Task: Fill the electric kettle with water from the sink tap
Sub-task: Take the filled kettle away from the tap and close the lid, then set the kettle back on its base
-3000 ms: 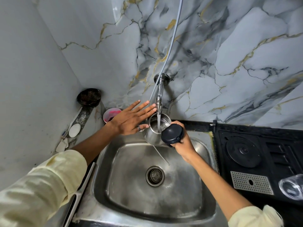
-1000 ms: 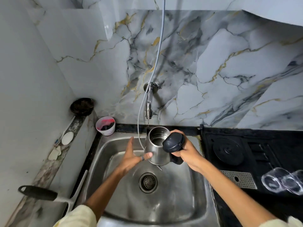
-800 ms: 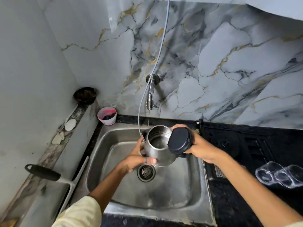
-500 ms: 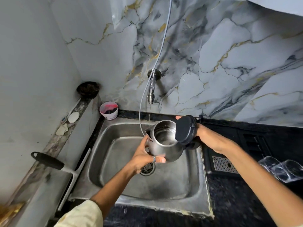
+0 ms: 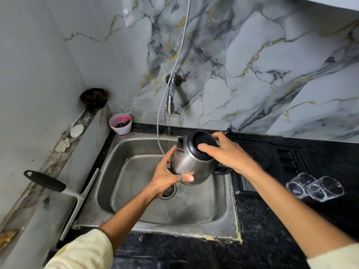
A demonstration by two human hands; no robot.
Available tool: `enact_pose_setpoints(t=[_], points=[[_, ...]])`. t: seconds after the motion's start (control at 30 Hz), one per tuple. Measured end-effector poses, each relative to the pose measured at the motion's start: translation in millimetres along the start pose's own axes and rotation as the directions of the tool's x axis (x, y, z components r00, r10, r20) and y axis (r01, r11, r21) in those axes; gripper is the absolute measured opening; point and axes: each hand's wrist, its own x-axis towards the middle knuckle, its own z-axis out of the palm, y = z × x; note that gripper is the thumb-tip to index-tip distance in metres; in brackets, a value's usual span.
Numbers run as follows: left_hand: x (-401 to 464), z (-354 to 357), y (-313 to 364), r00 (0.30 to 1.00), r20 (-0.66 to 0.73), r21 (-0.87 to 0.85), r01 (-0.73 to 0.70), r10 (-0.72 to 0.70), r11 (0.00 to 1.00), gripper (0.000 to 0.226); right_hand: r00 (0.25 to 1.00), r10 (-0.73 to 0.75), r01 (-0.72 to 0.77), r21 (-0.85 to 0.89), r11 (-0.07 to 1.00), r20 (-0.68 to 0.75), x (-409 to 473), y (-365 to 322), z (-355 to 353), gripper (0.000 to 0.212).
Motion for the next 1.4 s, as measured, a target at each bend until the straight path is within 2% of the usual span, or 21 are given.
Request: enact_pose_setpoints(t=[0.1, 0.17, 0.3, 0.37, 0.47, 0.5, 0.53, 0.6, 0.63, 0.7, 0.8, 1.0, 1.13, 1.27, 1.4], points=[[3, 23, -3, 1.000, 0.010, 0.006, -0.003, 0.003, 1.000, 0.136, 0.999, -0.025, 0.024, -0.041, 0.999, -0.043, 2, 17, -12, 0.063], [3, 24, -4, 1.000, 0.006, 0.007, -0.002, 0.002, 1.000, 0.134, 0.998, -0.060, 0.059, -0.015, 0.998, -0.033, 6, 24, -16, 0.068], [2, 34, 9, 1.000, -0.001, 0.046, 0.023, -0.023, 0.999, 0.109, 0.982, -0.187, 0.187, 0.026, 0.982, 0.017, 4, 52, -41, 0.066], [9, 29, 24, 0.997, 0.076, 0.091, 0.006, -0.013, 0.996, 0.105, 0.974, -0.223, 0.225, 0.070, 0.972, -0.032, 8, 58, -46, 0.065], [24, 23, 50, 0.962, 0.271, 0.242, -0.036, -0.032, 0.970, 0.128, 0.955, -0.266, 0.284, 0.149, 0.947, -0.131, 19, 60, -54, 0.074], [32, 34, 61, 0.945, 0.325, 0.370, -0.086, -0.042, 0.925, 0.136, 0.949, -0.273, 0.297, 0.161, 0.941, -0.156, 21, 69, -67, 0.072], [39, 42, 71, 0.939, 0.341, 0.532, -0.157, -0.040, 0.832, 0.140, 0.944, -0.276, 0.306, 0.168, 0.937, -0.178, 22, 77, -78, 0.066], [56, 66, 87, 0.941, 0.331, 0.775, -0.311, 0.066, 0.550, 0.138, 0.936, -0.257, 0.299, 0.160, 0.941, -0.239, 24, 100, -106, 0.059], [63, 73, 93, 0.933, 0.332, 0.829, -0.360, 0.141, 0.428, 0.131, 0.932, -0.234, 0.284, 0.159, 0.946, -0.275, 27, 112, -115, 0.058], [74, 89, 103, 0.896, 0.347, 0.872, -0.418, 0.277, 0.257, 0.113, 0.923, -0.171, 0.241, 0.172, 0.955, -0.345, 35, 137, -130, 0.056], [86, 114, 105, 0.870, 0.352, 0.899, -0.416, 0.345, 0.133, 0.097, 0.905, -0.078, 0.183, 0.216, 0.959, -0.418, 50, 178, -138, 0.057], [90, 164, 89, 0.886, 0.350, 0.910, -0.399, 0.305, 0.114, 0.085, 0.874, 0.106, 0.040, 0.288, 0.957, -0.474, 78, 236, -132, 0.050], [87, 184, 75, 0.884, 0.374, 0.911, -0.407, 0.282, 0.067, 0.083, 0.878, 0.131, 0.007, 0.287, 0.958, -0.461, 88, 261, -119, 0.040], [85, 193, 65, 0.879, 0.394, 0.907, -0.419, 0.268, 0.044, 0.083, 0.907, 0.035, 0.054, 0.199, 0.978, -0.420, 98, 273, -125, 0.052], [84, 196, 57, 0.885, 0.393, 0.910, -0.413, 0.248, 0.033, 0.080, 0.947, -0.045, 0.067, 0.059, 0.996, -0.318, 110, 281, -146, 0.057]])
